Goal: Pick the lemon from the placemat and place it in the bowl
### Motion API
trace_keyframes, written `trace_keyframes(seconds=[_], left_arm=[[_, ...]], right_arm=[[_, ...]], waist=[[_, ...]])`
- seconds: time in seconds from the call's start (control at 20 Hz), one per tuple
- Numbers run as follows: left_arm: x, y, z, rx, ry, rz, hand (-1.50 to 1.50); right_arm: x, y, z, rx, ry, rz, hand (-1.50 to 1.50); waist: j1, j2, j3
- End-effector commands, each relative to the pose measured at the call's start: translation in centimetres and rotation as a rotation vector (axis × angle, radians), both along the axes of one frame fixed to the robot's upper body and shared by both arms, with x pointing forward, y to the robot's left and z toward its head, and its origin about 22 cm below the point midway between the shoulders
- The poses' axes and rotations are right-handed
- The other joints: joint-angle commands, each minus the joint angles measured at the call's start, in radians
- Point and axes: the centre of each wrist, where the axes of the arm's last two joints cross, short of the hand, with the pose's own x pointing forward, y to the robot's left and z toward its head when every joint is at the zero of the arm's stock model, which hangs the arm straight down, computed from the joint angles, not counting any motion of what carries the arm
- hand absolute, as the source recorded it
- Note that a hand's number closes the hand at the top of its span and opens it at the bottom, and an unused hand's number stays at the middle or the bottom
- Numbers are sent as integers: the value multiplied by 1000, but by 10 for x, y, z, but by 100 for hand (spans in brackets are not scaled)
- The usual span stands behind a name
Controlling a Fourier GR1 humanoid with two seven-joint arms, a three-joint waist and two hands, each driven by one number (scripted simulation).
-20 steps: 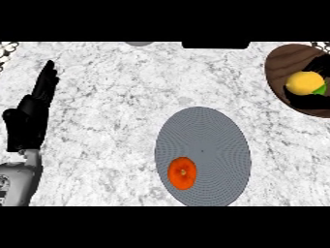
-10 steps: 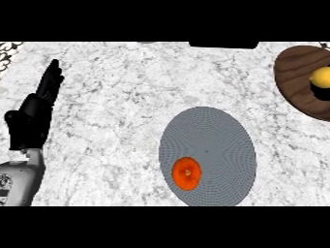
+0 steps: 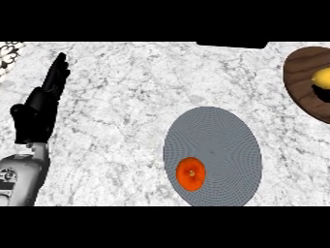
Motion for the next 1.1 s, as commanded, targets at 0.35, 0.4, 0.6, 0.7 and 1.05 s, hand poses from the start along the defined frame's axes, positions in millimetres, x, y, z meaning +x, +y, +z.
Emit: trace_keyframes(seconds=[0.35,0.4,0.6,0.7,1.05], left_arm=[[2,-4,-4,14,-10,5,0],[-2,1,2,15,-24,9,0],[0,2,-13,6,10,22,0],[-9,0,-11,-7,12,13,0],[-1,8,-11,4,2,39,0]], right_arm=[[1,-12,10,245,-101,170,-150],[-4,-16,3,277,-118,149,-150],[-18,-34,2,309,-180,150,-150],[-26,-50,13,371,-160,149,-150],[-64,-92,15,485,-184,213,-150]], waist=[[1,4,2],[4,-1,3],[-17,2,2],[-12,-7,1],[-41,-7,1]])
